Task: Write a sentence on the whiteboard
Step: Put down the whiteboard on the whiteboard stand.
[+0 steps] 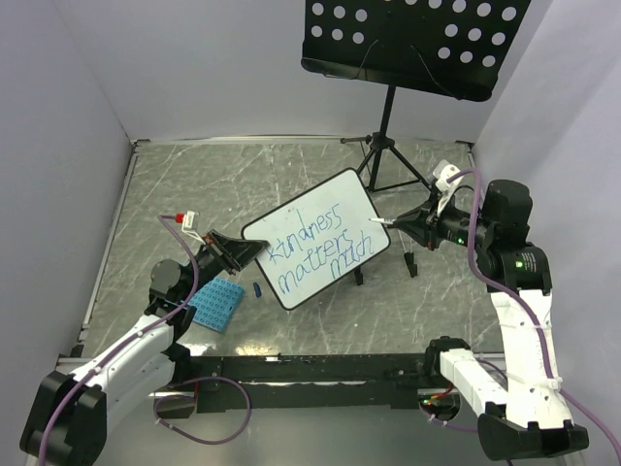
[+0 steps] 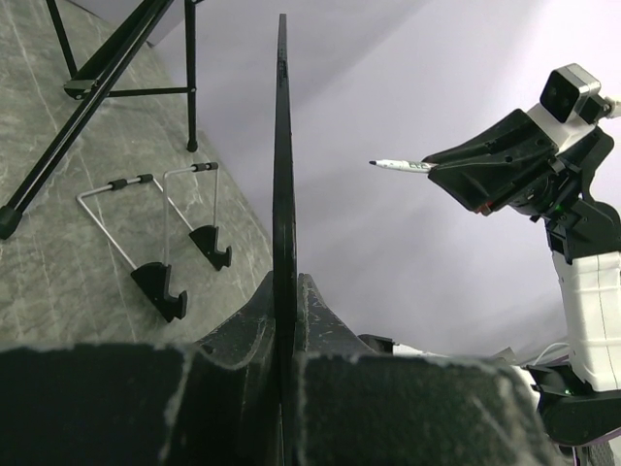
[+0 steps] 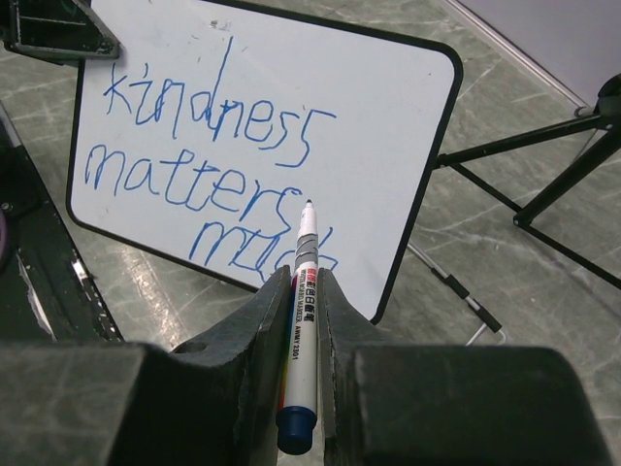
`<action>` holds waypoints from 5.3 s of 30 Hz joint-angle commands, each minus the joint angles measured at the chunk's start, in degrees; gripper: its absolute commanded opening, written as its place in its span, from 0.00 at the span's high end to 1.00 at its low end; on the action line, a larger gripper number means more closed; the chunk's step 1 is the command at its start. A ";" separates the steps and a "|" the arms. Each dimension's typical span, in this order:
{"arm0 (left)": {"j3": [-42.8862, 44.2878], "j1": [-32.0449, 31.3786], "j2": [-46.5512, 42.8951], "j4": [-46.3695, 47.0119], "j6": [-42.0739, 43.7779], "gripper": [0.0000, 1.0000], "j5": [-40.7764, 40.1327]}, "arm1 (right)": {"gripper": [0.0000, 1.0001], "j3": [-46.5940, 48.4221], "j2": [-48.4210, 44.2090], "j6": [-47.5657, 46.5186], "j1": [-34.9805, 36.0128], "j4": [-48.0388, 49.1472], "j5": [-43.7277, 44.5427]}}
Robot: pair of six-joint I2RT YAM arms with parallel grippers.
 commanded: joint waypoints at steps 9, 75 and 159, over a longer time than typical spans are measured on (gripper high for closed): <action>3.02 0.12 -1.70 7.05 0.22 0.99 1.52 | 1.00 -0.59 -0.76 0.42 -0.69 2.09 -1.77; 7.85 0.21 -0.64 1.07 7.86 0.99 5.30 | 1.00 -1.29 0.12 0.51 -0.60 2.18 -2.83; 31.57 8.92 23.23 8.79 17.98 0.99 29.82 | 1.00 -0.86 -2.16 3.23 -14.40 2.81 -18.82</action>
